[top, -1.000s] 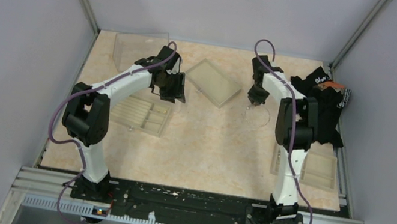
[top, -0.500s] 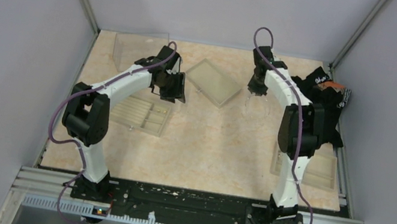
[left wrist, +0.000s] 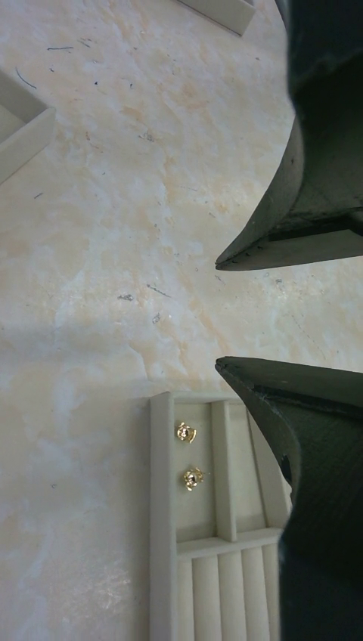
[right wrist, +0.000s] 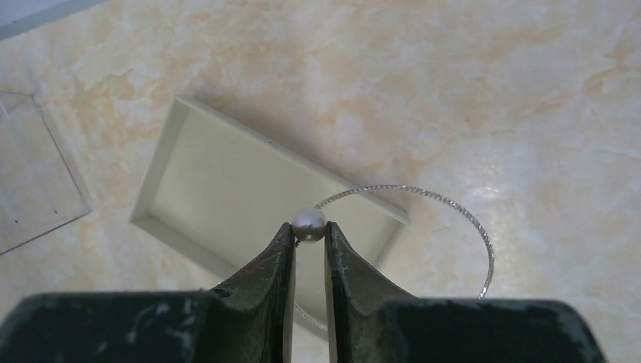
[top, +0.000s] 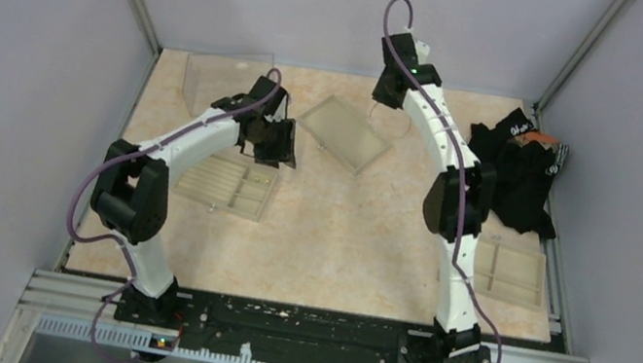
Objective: Organize the mixed jewelry
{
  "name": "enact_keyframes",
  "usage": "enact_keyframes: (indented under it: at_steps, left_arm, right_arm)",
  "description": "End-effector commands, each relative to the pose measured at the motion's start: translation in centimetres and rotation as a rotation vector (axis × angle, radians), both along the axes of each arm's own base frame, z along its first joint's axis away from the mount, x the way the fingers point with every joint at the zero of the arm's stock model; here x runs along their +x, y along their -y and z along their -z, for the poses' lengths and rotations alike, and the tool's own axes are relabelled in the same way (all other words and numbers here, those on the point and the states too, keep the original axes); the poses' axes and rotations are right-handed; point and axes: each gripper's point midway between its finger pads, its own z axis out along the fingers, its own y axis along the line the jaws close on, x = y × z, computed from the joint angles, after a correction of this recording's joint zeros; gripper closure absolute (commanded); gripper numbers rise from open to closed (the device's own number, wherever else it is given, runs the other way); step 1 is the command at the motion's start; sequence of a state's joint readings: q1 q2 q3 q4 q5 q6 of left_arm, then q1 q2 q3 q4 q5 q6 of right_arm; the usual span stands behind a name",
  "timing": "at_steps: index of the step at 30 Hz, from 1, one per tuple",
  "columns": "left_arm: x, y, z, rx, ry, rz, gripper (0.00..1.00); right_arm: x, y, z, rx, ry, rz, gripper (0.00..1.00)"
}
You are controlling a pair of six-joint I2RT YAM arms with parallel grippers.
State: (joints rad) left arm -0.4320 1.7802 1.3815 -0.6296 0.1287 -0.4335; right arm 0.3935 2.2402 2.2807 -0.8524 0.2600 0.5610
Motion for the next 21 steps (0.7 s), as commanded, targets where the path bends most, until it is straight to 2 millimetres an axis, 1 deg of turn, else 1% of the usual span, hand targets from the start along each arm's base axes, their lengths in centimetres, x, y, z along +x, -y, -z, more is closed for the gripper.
enact_keyframes:
  at_steps: [1, 6, 9, 14, 21]
  left_arm:
    - [-0.4, -0.8, -1.8, 0.006, 0.048, -0.015, 0.48]
    - [-1.0, -1.6, -1.8, 0.033, 0.054, -0.031, 0.47]
    - [-1.2, -1.8, -1.8, 0.04, 0.051, -0.033, 0.47]
    - [-1.5, -2.0, -1.8, 0.045, 0.046, -0.032, 0.47]
    - [-1.5, -2.4, -1.8, 0.066, 0.048, -0.035, 0.47]
  right_arm:
    - [0.2, -2.9, 2.2, 0.01, -0.04, -0.045, 1.0]
    - [0.7, -5.8, 4.0, 0.065, -0.042, -0.082, 1.0]
    - [0.9, -7.1, 4.9, 0.075, -0.041, -0.092, 1.0]
    - [1.6, -8.4, 6.8, 0.101, -0.05, -0.099, 1.0]
    - [2.5, -10.1, 7.5, 0.172, -0.038, -0.113, 1.0]
